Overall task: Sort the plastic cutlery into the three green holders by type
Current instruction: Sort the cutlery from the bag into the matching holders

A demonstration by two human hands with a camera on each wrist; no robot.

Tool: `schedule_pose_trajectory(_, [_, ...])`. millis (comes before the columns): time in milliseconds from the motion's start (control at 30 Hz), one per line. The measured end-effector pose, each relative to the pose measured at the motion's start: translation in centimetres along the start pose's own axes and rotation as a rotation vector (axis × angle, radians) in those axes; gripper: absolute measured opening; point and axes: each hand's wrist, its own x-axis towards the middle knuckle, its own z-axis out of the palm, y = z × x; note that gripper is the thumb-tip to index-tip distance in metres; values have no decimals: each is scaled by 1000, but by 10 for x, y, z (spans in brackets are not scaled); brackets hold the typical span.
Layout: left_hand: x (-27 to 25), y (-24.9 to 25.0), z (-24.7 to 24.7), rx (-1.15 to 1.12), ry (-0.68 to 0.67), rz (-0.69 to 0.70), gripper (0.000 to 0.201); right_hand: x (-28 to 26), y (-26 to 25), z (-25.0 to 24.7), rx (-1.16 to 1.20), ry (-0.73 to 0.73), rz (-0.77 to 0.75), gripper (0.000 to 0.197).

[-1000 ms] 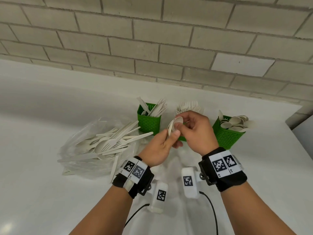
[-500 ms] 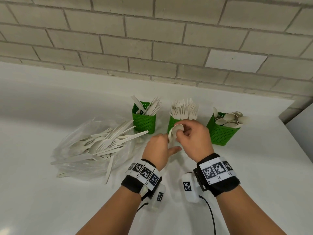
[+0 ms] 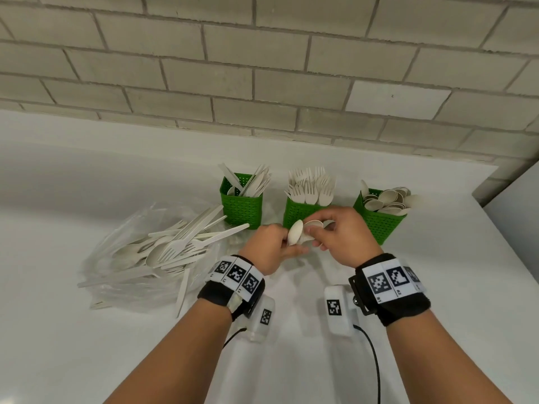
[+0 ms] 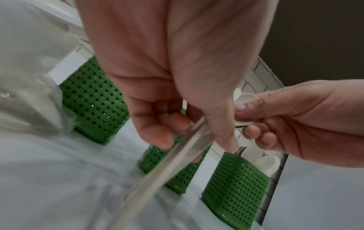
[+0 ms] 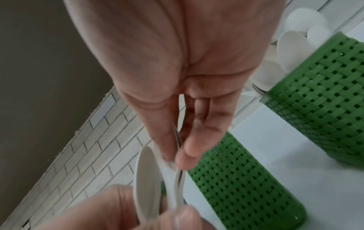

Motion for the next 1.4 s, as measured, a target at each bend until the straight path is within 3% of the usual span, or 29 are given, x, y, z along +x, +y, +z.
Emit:
schedule_pose_trajectory(67, [-1, -3, -3, -24, -95, -16, 41, -1, 0, -5, -9, -46, -4, 14])
schedule_pose_trajectory(200, [-3, 0, -7, -40, -248, 5, 39, 0, -2, -6, 63, -124, -24, 45])
schedule_pose_trajectory(267, [-4, 4, -6, -14, -261, 39, 32, 1, -4, -4, -7, -152, -23, 42])
schedule_pose_trajectory(400, [-2, 5, -5, 21, -137, 94, 37, -2, -8, -2, -47, -136, -37, 10])
schedule_pose_trajectory(633, [-2, 20, 2, 14, 311, 103, 33, -1, -15, 0, 57, 81, -35, 12])
schedule_pose_trajectory(733, [-3, 26, 9, 39, 308, 123, 18, 0, -15, 2, 127, 55, -19, 17])
schedule_pose_trajectory(900, [-1, 27, 6, 80, 228, 159, 14, -3, -13, 1, 168, -7, -21, 24])
schedule_pose_trajectory(967, [0, 25, 6, 62, 206, 145, 14, -3, -12, 2, 151, 14, -26, 22])
schedule_pose_trajectory(1133, [-1, 28, 11, -58, 305, 90, 22, 2, -4, 12, 44, 136, -92, 17])
schedule_pose_trajectory(1233, [-2, 33, 12, -18, 281, 90, 13, 3, 3, 15, 7, 48, -22, 25])
schedule_pose_trajectory(1400, [1, 32, 11, 37, 206, 53, 13, -2, 6, 1, 272, -182, 11, 46])
